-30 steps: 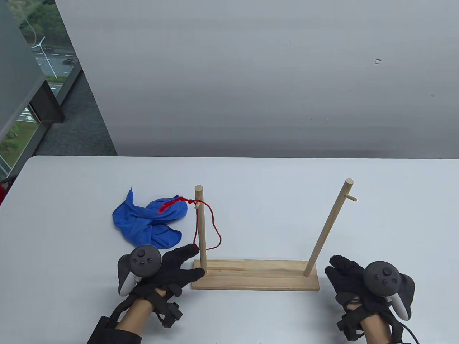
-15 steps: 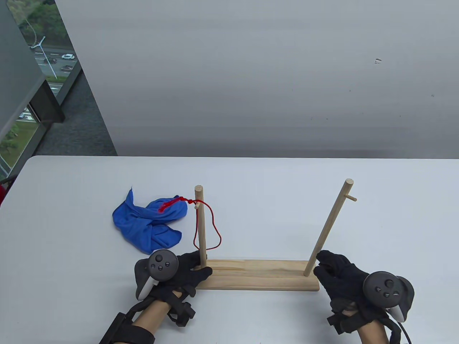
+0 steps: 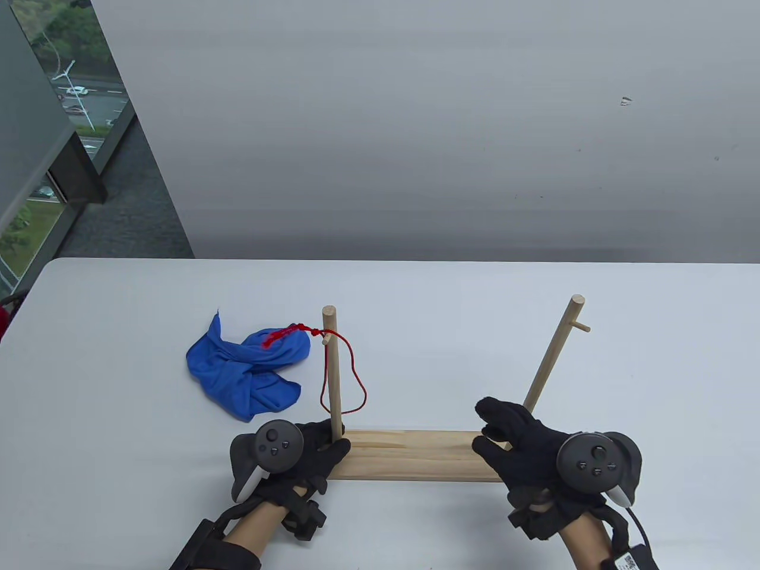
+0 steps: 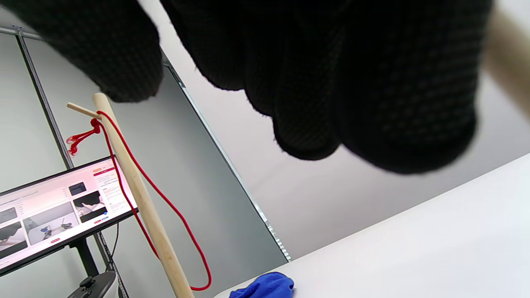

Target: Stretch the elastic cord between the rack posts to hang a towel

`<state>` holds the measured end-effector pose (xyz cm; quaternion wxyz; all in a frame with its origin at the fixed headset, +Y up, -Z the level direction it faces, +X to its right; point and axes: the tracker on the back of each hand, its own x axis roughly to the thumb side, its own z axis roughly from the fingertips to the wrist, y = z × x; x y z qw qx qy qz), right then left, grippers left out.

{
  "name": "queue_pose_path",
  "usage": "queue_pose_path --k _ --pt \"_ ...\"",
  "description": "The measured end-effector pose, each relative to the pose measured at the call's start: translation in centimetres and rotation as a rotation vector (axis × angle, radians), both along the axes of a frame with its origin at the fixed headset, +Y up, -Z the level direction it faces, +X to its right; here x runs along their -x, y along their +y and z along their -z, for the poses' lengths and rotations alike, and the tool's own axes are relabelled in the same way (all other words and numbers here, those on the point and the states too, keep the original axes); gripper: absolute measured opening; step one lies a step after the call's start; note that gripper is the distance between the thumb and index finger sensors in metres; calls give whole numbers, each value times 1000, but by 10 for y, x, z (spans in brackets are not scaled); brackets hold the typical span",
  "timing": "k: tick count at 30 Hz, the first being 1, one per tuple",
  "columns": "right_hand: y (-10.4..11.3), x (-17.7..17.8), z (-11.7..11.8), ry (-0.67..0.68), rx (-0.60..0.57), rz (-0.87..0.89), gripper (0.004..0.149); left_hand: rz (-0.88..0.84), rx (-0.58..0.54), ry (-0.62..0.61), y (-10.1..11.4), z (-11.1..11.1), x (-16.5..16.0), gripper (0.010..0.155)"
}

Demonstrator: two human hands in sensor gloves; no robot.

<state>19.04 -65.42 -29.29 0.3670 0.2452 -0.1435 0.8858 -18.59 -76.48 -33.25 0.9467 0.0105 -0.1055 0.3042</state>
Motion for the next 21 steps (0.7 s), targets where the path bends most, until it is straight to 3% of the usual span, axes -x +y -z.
queue_pose_path --k 9,21 --pt "19 54 29 102 17 -33 69 19 -12 5 -1 -1 -1 51" --pt "13 119 67 207 106 -94 74 31 -16 6 -1 -1 -3 51"
